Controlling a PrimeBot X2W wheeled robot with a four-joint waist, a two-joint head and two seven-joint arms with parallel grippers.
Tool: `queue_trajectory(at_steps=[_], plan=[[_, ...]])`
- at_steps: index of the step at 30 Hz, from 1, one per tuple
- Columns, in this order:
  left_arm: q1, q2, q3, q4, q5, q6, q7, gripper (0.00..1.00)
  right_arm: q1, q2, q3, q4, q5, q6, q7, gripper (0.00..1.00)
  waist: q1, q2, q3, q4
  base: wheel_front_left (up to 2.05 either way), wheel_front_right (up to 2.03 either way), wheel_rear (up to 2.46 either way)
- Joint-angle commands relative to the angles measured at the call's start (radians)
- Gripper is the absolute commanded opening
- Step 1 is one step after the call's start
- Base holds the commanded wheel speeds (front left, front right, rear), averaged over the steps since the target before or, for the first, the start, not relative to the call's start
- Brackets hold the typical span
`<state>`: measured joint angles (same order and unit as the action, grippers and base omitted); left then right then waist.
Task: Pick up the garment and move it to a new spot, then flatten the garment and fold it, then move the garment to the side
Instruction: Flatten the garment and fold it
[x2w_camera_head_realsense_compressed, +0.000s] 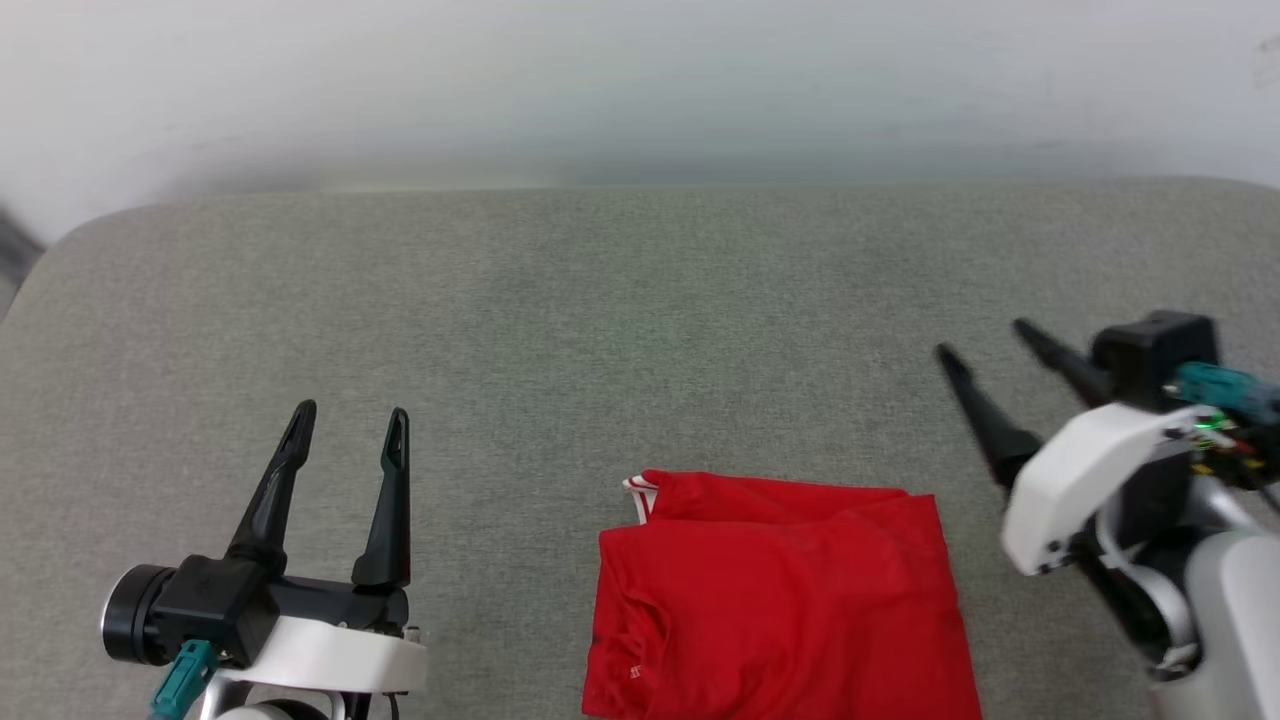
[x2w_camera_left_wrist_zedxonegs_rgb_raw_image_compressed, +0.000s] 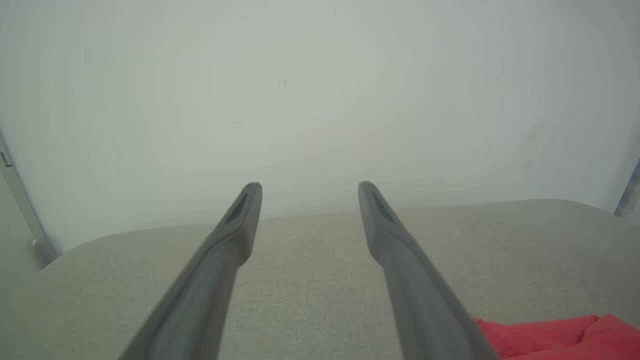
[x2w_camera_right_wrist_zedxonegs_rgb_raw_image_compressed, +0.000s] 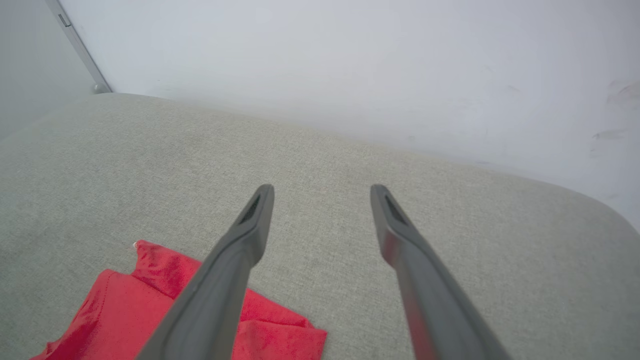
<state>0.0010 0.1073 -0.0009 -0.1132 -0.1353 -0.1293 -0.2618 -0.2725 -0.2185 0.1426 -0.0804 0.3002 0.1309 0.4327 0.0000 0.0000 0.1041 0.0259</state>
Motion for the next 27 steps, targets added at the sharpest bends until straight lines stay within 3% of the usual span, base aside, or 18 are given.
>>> queue_trajectory(at_steps=[1,6,10,18,27], plan=[[-0.010,-0.004,-0.001,-0.005,0.005,-0.002,-0.004,1.00,-0.013,-0.037,-0.023,0.004,-0.030,0.000,-0.060,1.00,0.0000,0.0000,0.008,-0.016,0.00,0.00,0.00],[-0.016,-0.006,-0.005,-0.010,0.006,-0.002,-0.003,1.00,0.036,-0.102,-0.092,0.013,-0.073,-0.001,-0.215,1.00,0.0000,0.0000,0.014,-0.032,0.00,0.00,0.00],[-0.011,-0.007,-0.008,-0.012,0.002,-0.002,-0.003,1.00,0.073,-0.110,-0.140,0.011,-0.080,0.000,-0.298,1.00,0.0000,0.0000,0.013,-0.037,0.00,0.00,0.00],[0.028,-0.013,-0.029,-0.007,-0.022,-0.002,-0.003,1.00,0.196,-0.047,-0.217,-0.007,-0.079,0.000,-0.470,1.00,0.0000,0.0000,0.003,-0.035,0.00,0.00,0.00],[0.053,-0.025,-0.044,-0.010,-0.030,-0.001,-0.003,1.00,0.260,0.016,-0.199,-0.044,-0.112,-0.001,-0.499,1.00,0.0000,0.0000,-0.009,-0.026,0.00,0.00,0.00]])
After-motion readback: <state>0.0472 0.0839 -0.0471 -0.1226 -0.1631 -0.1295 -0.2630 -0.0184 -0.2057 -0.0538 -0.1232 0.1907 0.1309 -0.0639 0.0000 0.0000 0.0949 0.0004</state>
